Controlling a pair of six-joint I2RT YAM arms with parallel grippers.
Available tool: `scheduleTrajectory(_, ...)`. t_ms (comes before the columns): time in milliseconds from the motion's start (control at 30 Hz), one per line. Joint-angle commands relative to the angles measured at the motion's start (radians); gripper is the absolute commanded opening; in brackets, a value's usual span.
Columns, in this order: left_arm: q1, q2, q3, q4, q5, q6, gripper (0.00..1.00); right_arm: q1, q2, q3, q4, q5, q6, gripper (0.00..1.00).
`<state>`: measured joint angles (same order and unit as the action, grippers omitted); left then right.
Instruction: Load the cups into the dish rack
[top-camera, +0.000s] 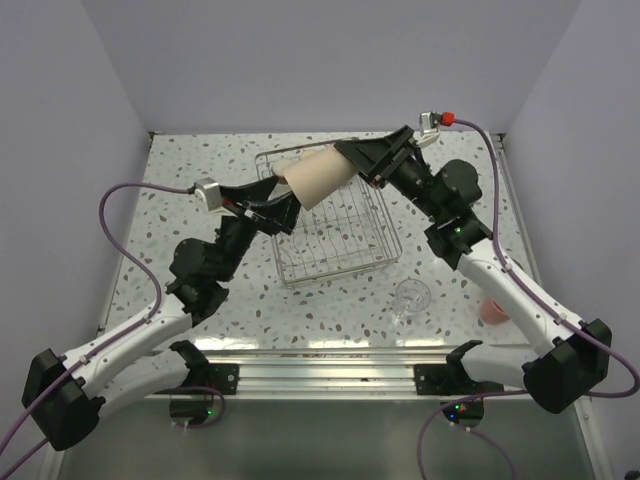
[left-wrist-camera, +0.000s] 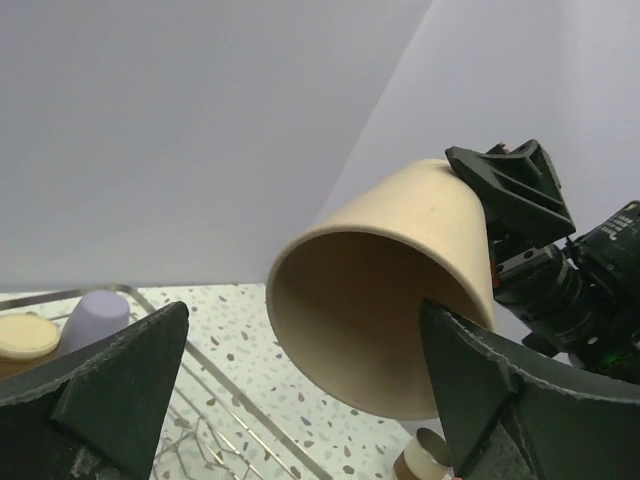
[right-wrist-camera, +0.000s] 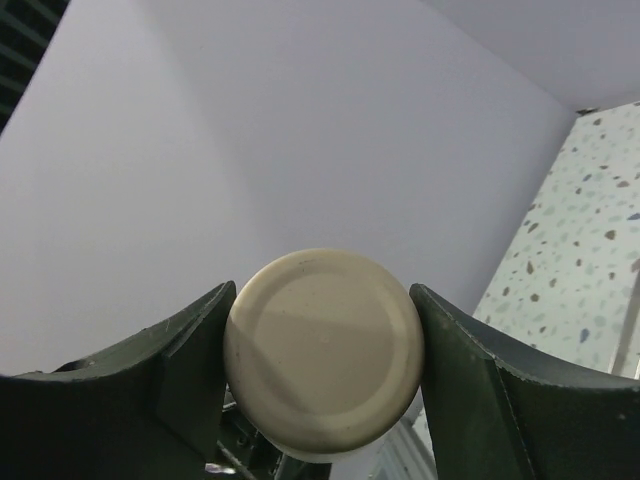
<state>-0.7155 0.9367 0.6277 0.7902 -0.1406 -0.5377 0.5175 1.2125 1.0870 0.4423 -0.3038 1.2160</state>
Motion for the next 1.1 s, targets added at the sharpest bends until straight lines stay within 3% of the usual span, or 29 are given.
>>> scheduleTrajectory(0, 0.002, -0.055, 0.038, -0.169, -0.086, 0.054, 1.0, -0.01, 0.002, 0.082, -0.106, 0.066, -0.128, 0.0)
scheduleTrajectory(67, 0.002, -0.087, 0.072, -0.259, -0.122, 0.068, 1.0, -0.011, 0.013, 0.116, -0.169, 0.1, -0.2, 0.0)
scheduleTrajectory(233, 0.002, -0.147, 0.211, -0.73, -0.318, 0.077, 1.0, -0.01, 0.057, 0.195, -0.324, 0.23, -0.389, 0.0)
scheduleTrajectory(267, 0.002, -0.148, 0.231, -0.888, -0.368, 0.074, 1.0, -0.011, 0.071, 0.201, -0.335, 0.262, -0.444, 0.0)
scheduleTrajectory(367, 0.002, -0.154, 0.288, -1.111, -0.413, 0.073, 1.0, -0.008, 0.14, 0.234, -0.376, 0.302, -0.539, 0.0)
scheduleTrajectory(500, 0.002, -0.171, 0.316, -1.277, -0.439, 0.064, 1.0, 0.013, 0.235, 0.267, -0.386, 0.377, -0.621, 0.0)
scheduleTrajectory(600, 0.002, -0.203, 0.293, -1.349, -0.523, 0.029, 1.0, 0.039, 0.316, 0.304, -0.381, 0.414, -0.676, 0.0)
scheduleTrajectory(833, 0.002, -0.349, 0.109, -1.286, -0.531, 0.053, 1.0, 0.072, 0.488, 0.387, -0.338, 0.465, -0.745, 0.0)
scheduleTrajectory(1067, 0.002, -0.3, 0.092, -1.338, -0.536, 0.059, 1.0, 0.088, 0.619, 0.485, -0.35, 0.523, -0.794, 0.0)
